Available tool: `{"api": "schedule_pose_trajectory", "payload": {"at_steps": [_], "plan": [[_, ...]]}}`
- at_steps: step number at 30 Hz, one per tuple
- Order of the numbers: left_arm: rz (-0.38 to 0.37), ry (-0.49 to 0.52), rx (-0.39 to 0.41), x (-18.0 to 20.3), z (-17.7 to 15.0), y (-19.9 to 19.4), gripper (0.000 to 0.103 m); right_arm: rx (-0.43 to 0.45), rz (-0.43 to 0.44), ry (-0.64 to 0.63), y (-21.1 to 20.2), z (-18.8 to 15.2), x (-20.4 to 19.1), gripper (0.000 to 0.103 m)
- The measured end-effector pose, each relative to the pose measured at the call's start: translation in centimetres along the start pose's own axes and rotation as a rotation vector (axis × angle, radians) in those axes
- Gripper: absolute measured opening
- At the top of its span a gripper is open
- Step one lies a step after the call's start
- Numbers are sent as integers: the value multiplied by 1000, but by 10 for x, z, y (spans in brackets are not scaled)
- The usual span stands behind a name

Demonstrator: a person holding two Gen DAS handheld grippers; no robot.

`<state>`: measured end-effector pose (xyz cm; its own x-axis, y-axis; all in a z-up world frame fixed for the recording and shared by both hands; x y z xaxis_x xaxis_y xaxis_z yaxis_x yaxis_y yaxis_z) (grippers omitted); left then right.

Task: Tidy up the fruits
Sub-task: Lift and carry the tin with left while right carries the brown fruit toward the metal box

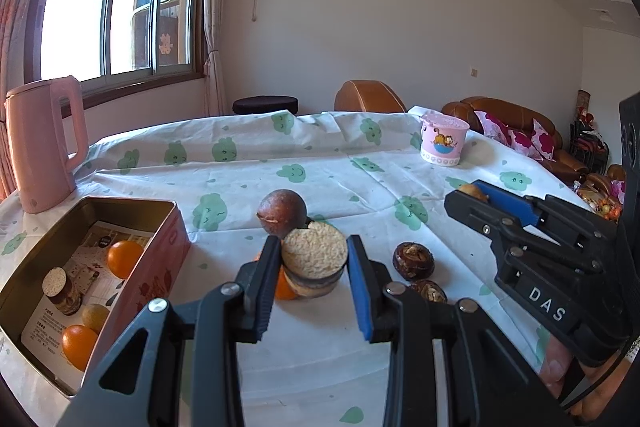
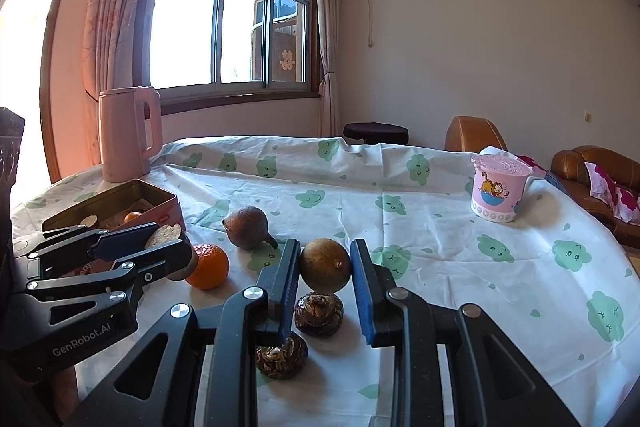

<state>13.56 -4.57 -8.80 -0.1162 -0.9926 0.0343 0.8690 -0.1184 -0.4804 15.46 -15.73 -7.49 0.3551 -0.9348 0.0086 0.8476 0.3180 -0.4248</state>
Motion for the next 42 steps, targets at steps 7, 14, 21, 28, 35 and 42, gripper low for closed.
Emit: {"api": "schedule_pose_trajectory", "payload": {"at_steps": [7,14,21,28,35,42], "plan": [[8,7,20,1,1,-4,35,17,-2,-3,-3,1,-1,27],[18,18,42,2,2,-8,35,35,-2,-6,-6,2,-1,27],[23,22,57,2,2,-11,35,55,-4,-12,-10,3,-2,27],[32,35,72,2,3,-16,35,78,-7,-20,-15,4,-3,27],[47,41,97,1,7,-21,35,105,-10,-25,-19,5,-4,27],[60,38,111,-5,10,-25,35,114,-14,-40,-21,5,-6,27]]}}
Point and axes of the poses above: each gripper's, at about its wrist camera, not at the fingertips, and y roughly the way its jaws point, x to its right, z to its top, the point moved 7 cm from there along y, roughly the way its jaws point, and after that the axes turned 2 degrees about -x, right-handed, at the moved point
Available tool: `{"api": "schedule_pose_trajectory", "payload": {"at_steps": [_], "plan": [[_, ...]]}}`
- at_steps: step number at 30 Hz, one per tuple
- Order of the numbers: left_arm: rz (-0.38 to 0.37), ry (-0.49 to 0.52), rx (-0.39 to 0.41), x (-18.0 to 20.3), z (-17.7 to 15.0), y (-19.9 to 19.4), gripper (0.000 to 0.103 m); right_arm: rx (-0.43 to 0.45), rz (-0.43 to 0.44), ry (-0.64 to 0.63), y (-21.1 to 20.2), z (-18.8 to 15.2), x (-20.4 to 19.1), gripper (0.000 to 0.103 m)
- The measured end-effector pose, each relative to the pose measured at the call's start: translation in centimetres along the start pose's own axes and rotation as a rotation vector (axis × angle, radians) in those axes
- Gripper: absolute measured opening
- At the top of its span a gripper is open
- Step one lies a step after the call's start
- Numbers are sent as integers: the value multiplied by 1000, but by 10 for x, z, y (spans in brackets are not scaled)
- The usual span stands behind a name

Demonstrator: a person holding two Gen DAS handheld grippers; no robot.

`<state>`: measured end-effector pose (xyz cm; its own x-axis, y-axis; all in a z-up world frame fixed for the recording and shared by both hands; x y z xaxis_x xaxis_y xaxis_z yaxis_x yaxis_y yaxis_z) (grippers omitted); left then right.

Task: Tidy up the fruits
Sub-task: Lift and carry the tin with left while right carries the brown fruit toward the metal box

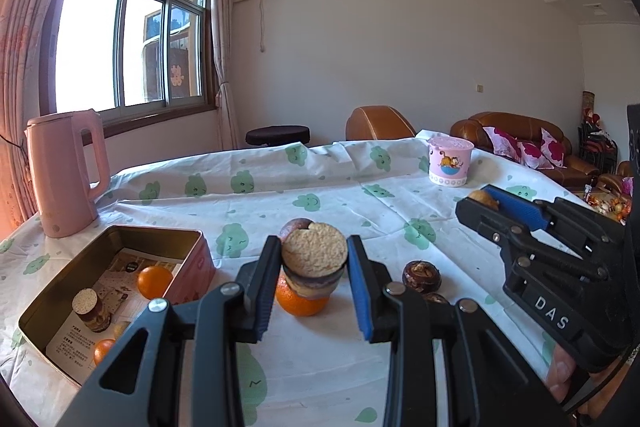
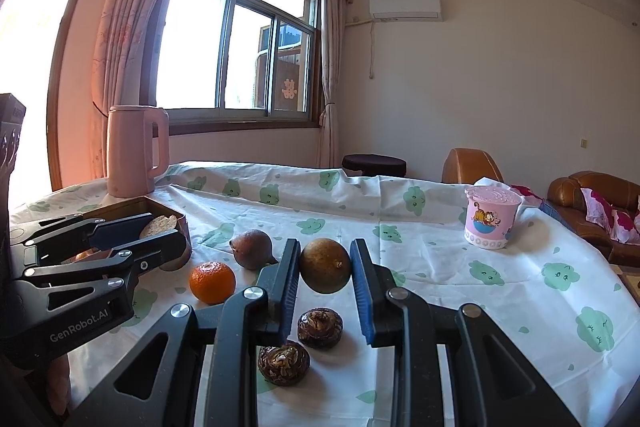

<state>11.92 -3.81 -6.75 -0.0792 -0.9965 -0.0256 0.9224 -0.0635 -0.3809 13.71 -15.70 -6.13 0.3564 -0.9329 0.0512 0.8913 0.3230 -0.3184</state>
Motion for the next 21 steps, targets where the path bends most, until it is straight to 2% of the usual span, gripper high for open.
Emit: {"api": "schedule_pose_trajectory", "payload": {"at_steps": [8,21], "plan": [[15,-25,0,-16,2,-4,34,-21,23,-11,4,1,-8,27],[68,-112,-1,-65,1,-12,34,-24,120,-60,14,20,-50,27]]}}
Point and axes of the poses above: each gripper's, at about its wrist camera, not at the fingertips, and y roughly the way its jaws point, x to its right, z to its top, the point moved 7 cm from there along y, roughly the way its jaws point, and after that the axes turned 2 degrees about -x, right-handed, at the moved point
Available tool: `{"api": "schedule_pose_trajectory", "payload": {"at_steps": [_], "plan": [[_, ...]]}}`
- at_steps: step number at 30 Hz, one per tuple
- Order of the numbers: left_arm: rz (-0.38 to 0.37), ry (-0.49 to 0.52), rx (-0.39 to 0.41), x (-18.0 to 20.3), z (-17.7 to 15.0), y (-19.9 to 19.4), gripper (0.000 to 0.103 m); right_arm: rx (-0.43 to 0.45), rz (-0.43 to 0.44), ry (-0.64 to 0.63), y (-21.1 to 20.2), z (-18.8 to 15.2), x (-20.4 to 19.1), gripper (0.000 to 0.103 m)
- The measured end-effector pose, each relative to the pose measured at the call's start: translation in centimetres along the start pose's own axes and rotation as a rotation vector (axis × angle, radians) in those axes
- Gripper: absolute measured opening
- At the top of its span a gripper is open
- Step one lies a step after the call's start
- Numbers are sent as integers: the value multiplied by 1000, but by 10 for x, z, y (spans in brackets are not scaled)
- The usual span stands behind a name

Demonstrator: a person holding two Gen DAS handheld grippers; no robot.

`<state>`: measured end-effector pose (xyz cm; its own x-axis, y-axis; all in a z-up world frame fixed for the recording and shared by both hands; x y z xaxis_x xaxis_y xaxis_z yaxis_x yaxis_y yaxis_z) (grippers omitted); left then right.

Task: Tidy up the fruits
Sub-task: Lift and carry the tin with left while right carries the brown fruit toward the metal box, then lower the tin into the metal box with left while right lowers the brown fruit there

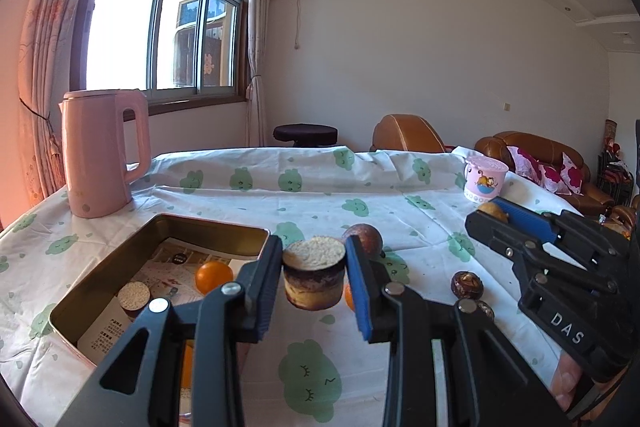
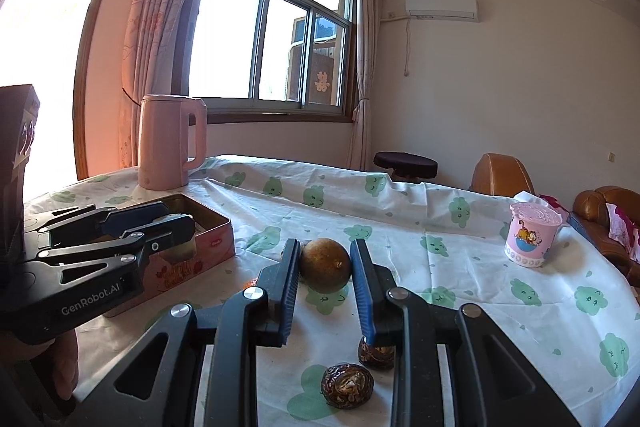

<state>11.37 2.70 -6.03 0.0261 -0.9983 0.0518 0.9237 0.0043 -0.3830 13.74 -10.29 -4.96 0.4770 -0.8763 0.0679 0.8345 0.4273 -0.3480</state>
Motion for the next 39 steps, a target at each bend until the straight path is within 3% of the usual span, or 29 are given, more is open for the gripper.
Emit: {"api": "schedule_pose_trajectory", "payload": {"at_steps": [19,39], "plan": [[114,-110,-4,-78,-4,-9,34,-6,130,-97,28,27,-72,27],[206,-147,-43,-127,-12,-11,34,-48,213,-137,60,37,-116,27]]}}
Point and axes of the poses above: each gripper's, at about its wrist camera, not at the fingertips, and y roughly the way its jaws point, x to its right, z to its top, the point moved 7 cm from there along y, roughly the way its jaws point, and after that the axes turned 2 degrees about -x, right-handed, at the moved point
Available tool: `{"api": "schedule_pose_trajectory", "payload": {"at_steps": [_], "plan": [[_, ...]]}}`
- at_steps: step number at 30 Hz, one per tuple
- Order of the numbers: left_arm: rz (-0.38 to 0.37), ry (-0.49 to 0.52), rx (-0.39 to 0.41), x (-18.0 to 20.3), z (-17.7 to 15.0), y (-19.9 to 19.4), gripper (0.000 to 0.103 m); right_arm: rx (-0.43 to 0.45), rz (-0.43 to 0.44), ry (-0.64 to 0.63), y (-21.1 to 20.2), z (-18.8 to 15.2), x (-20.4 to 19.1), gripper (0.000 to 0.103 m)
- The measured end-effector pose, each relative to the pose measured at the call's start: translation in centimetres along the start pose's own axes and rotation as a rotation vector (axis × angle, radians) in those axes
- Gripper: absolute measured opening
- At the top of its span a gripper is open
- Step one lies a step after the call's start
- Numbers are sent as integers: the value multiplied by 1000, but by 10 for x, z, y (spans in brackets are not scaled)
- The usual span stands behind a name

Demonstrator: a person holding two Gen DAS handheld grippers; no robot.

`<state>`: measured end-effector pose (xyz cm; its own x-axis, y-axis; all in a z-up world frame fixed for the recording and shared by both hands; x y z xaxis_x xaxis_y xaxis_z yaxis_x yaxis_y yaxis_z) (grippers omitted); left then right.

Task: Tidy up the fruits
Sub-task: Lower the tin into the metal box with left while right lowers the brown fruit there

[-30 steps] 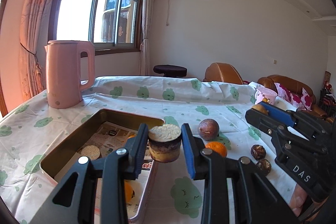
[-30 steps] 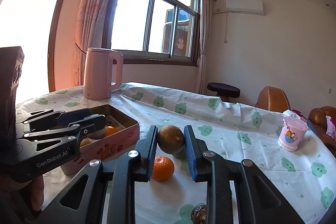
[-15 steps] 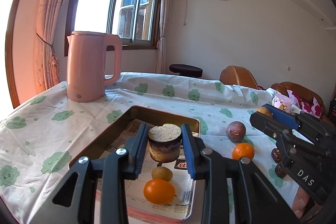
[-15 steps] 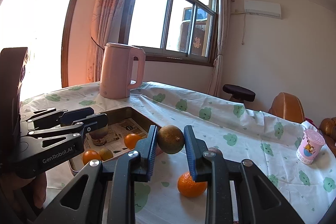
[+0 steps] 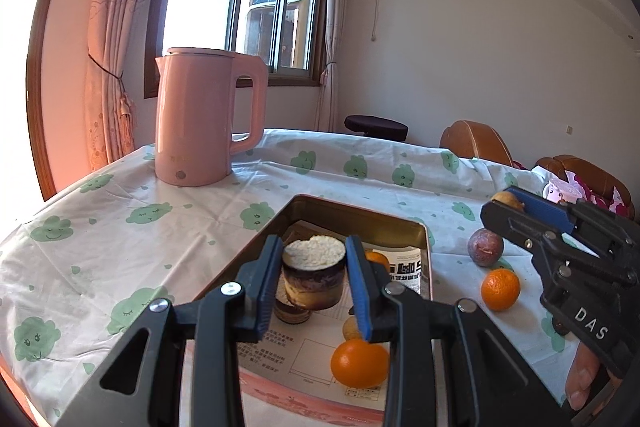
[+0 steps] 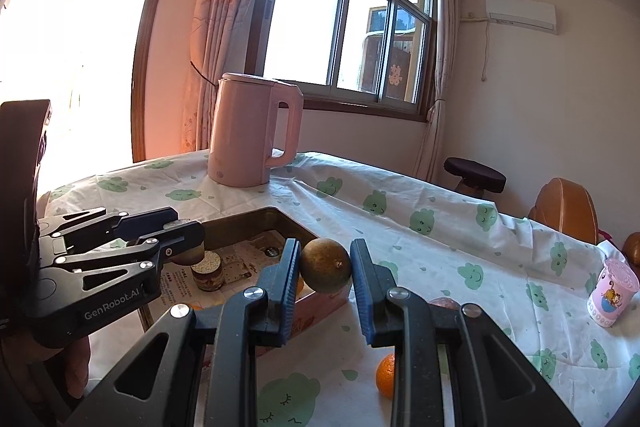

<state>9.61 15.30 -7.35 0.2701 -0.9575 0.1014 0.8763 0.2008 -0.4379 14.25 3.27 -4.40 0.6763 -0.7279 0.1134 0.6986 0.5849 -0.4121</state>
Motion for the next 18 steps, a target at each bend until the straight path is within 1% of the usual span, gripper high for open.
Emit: {"api": "schedule_pose_trajectory", "payload": {"at_steps": [18], "plan": [[57,-12,-47,-27,-2,10,34,-49,47,-29,32,0,-30,28]]}}
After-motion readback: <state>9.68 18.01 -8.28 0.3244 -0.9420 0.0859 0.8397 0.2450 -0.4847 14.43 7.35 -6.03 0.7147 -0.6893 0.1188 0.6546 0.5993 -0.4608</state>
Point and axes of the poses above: each gripper's, at about its wrist camera, not at the fingertips, and y roughly the way its jaws point, x to its right, z to its top, the point moved 7 cm from there along y, roughly the way its jaws point, and after that the axes turned 2 degrees about -x, right-handed, at the moved point
